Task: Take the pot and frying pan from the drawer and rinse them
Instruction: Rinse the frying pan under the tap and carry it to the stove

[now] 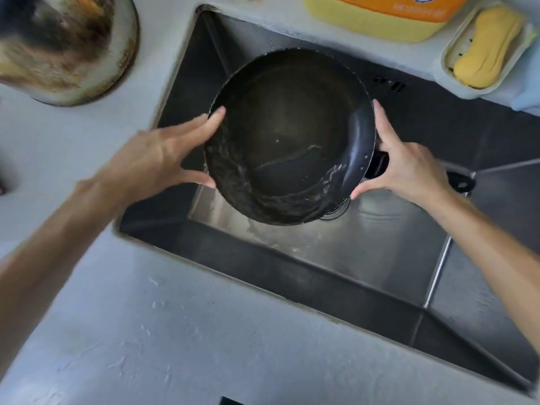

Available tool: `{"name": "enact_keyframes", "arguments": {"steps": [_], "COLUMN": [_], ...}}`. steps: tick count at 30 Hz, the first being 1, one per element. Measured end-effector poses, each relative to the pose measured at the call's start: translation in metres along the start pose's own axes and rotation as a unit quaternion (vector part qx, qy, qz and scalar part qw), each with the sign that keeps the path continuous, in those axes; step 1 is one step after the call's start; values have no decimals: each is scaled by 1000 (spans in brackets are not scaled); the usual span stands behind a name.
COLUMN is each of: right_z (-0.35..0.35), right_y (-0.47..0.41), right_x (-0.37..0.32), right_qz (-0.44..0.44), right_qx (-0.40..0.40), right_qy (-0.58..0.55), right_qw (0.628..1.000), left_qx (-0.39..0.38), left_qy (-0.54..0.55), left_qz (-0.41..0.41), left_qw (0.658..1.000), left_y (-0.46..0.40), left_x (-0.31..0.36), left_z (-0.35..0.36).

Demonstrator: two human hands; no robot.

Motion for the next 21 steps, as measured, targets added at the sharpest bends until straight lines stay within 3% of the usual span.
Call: {"name": "enact_keyframes", "arguments": {"steps": [4,8,11,14,19,21], "right_z": [42,71,71,49,-1,-16], "right_y": [-4,-1,4,5,15,23], "right_x": [2,4,4,6,1,-5], "right_qz": [-59,-52,-57,-55,-20,-13], "right_qx": [-84,-153,-193,-216,-231,-212], "right_qy": [-253,-324,-342,-325,-190,-126], "right_qw": [962,932,918,919,954,969], "left_qx": [-63,-146,-167,-188,-207,-189], "left_qy": [-91,74,99,102,185,164], "left_qz": [15,-28,-39,-55,-110,-110], "left_qw": [994,986,980,975,954,962], "left_y": [-7,-22,-32,-26,-2,9], "left_x": [-5,-8,-6,-5,-6,-3], "left_z": [-51,-79,-87,-78,-35,-15]}}
Point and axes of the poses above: each hand's wrist, its own y-axis away from the middle knuckle, its own z-axis out of the palm, x = y × z, the point moved 1 cm from there along -y, towards the middle knuckle, and after that the axes turned 5 degrees about -x, right-handed, at the moved point
